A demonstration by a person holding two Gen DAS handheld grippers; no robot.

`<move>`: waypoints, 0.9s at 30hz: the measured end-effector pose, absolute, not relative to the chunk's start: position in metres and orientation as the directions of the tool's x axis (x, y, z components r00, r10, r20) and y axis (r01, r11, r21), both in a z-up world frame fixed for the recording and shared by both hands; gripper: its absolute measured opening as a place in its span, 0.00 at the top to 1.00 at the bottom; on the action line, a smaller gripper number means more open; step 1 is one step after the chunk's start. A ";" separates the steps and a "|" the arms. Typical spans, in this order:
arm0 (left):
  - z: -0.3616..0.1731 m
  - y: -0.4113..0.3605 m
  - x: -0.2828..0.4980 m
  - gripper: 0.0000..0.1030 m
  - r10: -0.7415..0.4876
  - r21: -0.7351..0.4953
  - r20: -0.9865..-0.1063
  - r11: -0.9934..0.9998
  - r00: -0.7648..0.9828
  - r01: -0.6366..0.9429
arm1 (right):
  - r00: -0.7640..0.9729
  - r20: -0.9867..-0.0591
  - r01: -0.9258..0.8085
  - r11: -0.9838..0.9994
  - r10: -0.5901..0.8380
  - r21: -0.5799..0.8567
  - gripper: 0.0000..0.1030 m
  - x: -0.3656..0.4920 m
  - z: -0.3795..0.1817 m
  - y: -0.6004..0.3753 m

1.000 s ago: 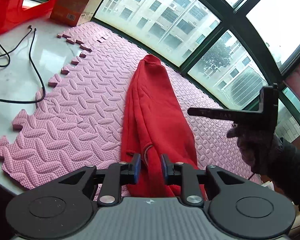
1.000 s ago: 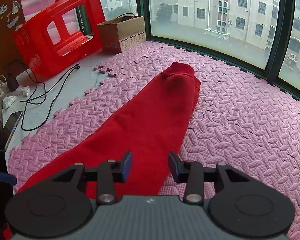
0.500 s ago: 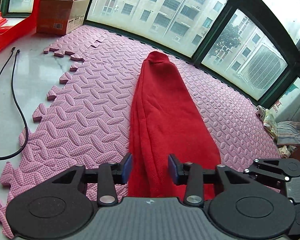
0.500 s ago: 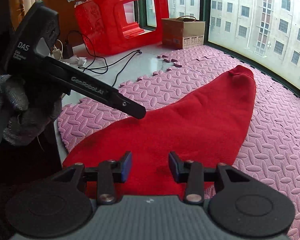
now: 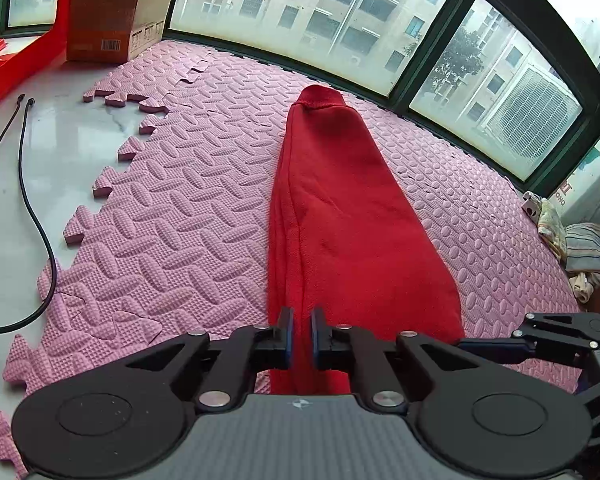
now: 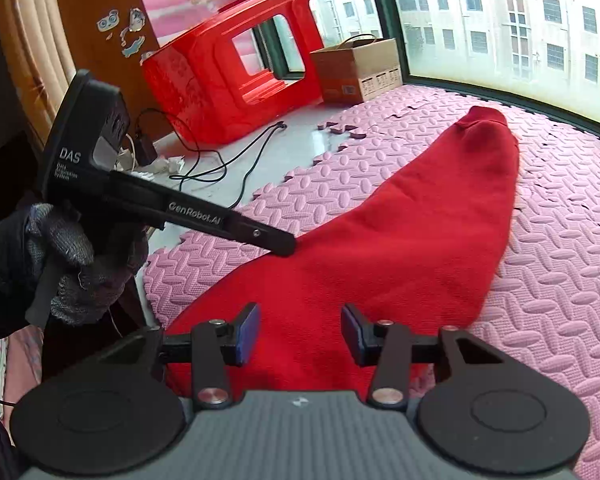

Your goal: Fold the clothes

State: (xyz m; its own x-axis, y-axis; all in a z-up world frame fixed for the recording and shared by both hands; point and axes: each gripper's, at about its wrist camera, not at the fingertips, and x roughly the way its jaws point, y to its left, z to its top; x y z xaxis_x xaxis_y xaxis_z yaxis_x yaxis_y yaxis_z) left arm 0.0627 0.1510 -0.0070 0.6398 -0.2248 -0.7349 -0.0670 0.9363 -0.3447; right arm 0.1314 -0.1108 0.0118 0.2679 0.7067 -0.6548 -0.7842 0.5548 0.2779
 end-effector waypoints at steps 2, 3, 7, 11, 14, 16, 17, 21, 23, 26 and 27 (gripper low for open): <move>-0.009 0.148 0.066 0.90 -0.222 -0.328 -0.749 0.943 0.624 -0.059 | 0.285 -0.662 -0.759 0.585 0.693 0.286 0.56 0.146 0.011 -0.127; -0.010 0.147 0.068 0.87 -0.218 -0.316 -0.758 0.947 0.615 -0.053 | 0.284 -0.668 -0.747 0.595 0.688 0.295 0.56 0.154 0.008 -0.133; -0.003 0.141 0.074 0.81 -0.175 -0.257 -0.784 0.965 0.596 -0.055 | 0.260 -0.681 -0.709 0.614 0.685 0.347 0.55 0.186 -0.005 -0.152; 0.017 0.131 0.087 0.83 -0.158 -0.235 -0.762 0.971 0.628 -0.041 | 0.219 -0.663 -0.694 0.592 0.716 0.410 0.54 0.208 -0.021 -0.155; 0.019 0.116 0.108 0.83 -0.180 -0.237 -0.762 0.972 0.623 -0.009 | 0.206 -0.643 -0.727 0.555 0.738 0.404 0.54 0.211 -0.024 -0.146; 0.012 0.108 0.123 0.83 -0.193 -0.233 -0.769 0.972 0.610 0.013 | 0.204 -0.632 -0.763 0.526 0.748 0.375 0.52 0.209 -0.022 -0.140; 0.007 0.105 0.130 0.83 -0.189 -0.224 -0.778 0.974 0.599 0.016 | 0.199 -0.627 -0.777 0.511 0.753 0.367 0.51 0.209 -0.021 -0.139; -0.015 0.106 0.149 0.83 -0.155 -0.193 -0.825 0.981 0.544 -0.014 | 0.156 -0.610 -0.817 0.448 0.777 0.362 0.44 0.213 -0.017 -0.142; -0.020 0.110 0.151 0.83 -0.158 -0.202 -0.829 0.979 0.537 -0.023 | 0.141 -0.602 -0.825 0.429 0.786 0.367 0.42 0.221 -0.020 -0.147; -0.021 0.114 0.151 0.83 -0.165 -0.214 -0.821 0.976 0.547 -0.027 | 0.107 -0.590 -0.836 0.394 0.800 0.382 0.37 0.235 -0.028 -0.151; -0.021 0.115 0.151 0.83 -0.168 -0.218 -0.819 0.975 0.549 -0.028 | 0.087 -0.584 -0.841 0.374 0.807 0.391 0.35 0.239 -0.031 -0.149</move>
